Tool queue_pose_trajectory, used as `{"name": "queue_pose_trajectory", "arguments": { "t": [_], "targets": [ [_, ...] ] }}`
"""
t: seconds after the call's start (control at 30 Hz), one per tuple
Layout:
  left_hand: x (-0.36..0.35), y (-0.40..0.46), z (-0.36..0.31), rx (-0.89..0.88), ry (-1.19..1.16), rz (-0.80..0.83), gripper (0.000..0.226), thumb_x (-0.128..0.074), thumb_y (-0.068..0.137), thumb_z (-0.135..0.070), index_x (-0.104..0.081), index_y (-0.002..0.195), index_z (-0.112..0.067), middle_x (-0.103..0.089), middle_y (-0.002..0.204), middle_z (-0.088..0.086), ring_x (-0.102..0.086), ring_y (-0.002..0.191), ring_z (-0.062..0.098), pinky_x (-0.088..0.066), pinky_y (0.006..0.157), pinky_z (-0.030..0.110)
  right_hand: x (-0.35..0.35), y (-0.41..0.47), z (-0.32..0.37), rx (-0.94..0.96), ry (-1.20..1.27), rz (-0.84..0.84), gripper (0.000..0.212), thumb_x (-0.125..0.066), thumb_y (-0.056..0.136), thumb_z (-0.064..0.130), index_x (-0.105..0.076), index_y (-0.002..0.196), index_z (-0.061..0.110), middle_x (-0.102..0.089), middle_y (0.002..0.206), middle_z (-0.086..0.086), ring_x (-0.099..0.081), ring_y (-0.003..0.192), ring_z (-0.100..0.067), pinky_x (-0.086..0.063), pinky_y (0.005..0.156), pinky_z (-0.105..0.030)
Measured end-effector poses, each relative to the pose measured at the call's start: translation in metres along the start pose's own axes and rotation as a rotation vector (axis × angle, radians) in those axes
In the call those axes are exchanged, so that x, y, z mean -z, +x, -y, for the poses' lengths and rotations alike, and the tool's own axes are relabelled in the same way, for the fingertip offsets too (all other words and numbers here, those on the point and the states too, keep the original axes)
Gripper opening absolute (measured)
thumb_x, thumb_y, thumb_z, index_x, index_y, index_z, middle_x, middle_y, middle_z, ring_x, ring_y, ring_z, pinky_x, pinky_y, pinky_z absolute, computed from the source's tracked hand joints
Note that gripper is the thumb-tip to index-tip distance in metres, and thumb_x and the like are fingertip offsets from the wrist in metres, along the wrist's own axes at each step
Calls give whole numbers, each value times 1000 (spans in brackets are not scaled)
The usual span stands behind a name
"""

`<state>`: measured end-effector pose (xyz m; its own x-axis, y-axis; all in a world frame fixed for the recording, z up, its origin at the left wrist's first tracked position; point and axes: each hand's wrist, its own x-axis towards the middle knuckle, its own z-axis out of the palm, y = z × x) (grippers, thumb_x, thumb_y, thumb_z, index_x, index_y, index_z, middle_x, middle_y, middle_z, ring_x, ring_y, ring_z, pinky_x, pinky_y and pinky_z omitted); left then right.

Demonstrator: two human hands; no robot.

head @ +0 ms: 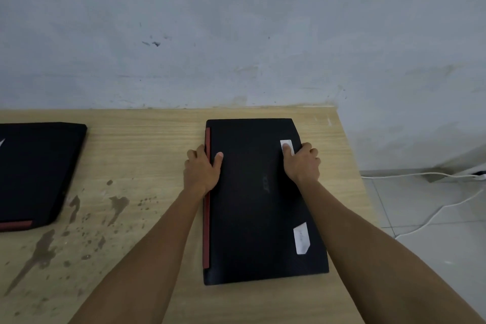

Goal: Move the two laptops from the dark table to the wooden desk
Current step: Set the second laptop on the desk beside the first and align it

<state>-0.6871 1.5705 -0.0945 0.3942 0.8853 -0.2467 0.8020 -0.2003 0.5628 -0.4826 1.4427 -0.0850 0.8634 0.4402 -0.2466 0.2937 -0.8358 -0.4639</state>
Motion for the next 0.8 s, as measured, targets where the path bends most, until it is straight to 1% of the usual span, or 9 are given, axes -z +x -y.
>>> {"name": "queue_pose_trajectory", "arguments": {
  "t": [0.1,0.2,0.37,0.43,0.53,0.63,0.73,0.8],
  "targets": [
    [-11,8,-2,2,111,-90,64,-34,98,-55,-39,140,-7,-41,131,17,-49,113,34,-44,96,45,-16,7,9,-21,-117,-72,70,-35,102,59,-37,141,2,-42,137,-17,-45,122,-36,-45,92,-48],
    [-18,4,-2,-23,194,-182,58,-30,100,-52,-45,133,-6,-46,125,16,-52,105,31,-44,90,43,-24,5,9,-13,-236,-143,70,-31,102,62,-40,137,2,-46,131,-16,-49,115,-33,-47,85,-45],
    [-20,3,2,-50,144,-202,56,-30,101,-49,-47,131,-6,-46,118,14,-55,89,26,-48,84,41,-32,7,6,28,-282,-224,69,-32,101,62,-45,132,1,-51,123,-15,-54,107,-31,-50,77,-42],
    [-21,0,3,-49,108,-204,55,-32,101,-47,-47,132,-4,-46,118,15,-55,89,27,-49,84,42,-32,9,6,53,-296,-234,69,-33,102,62,-46,131,1,-52,122,-15,-55,104,-31,-50,75,-41],
    [-21,-10,4,0,83,-242,54,-35,102,-44,-46,133,-2,-47,119,16,-56,91,28,-50,83,43,-32,15,12,134,-318,-224,69,-34,102,62,-47,130,1,-53,122,-15,-55,105,-31,-50,78,-39],
    [-24,-25,2,98,67,-293,52,-37,101,-44,-49,127,0,-49,113,17,-56,87,29,-52,78,43,-33,24,22,233,-344,-191,68,-33,102,62,-47,130,2,-53,122,-15,-54,104,-31,-47,81,-39],
    [-29,-44,-1,213,46,-317,52,-39,101,-44,-48,125,1,-49,111,18,-57,83,30,-52,73,43,-33,32,31,328,-369,-137,70,-32,101,63,-46,135,3,-52,125,-15,-53,106,-31,-46,86,-41],
    [-33,-54,-2,248,23,-312,55,-41,100,-45,-47,127,2,-49,111,18,-58,83,30,-53,72,43,-32,36,32,366,-370,-99,72,-31,101,65,-44,138,5,-52,128,-14,-53,110,-32,-46,90,-42]
  ]
}}
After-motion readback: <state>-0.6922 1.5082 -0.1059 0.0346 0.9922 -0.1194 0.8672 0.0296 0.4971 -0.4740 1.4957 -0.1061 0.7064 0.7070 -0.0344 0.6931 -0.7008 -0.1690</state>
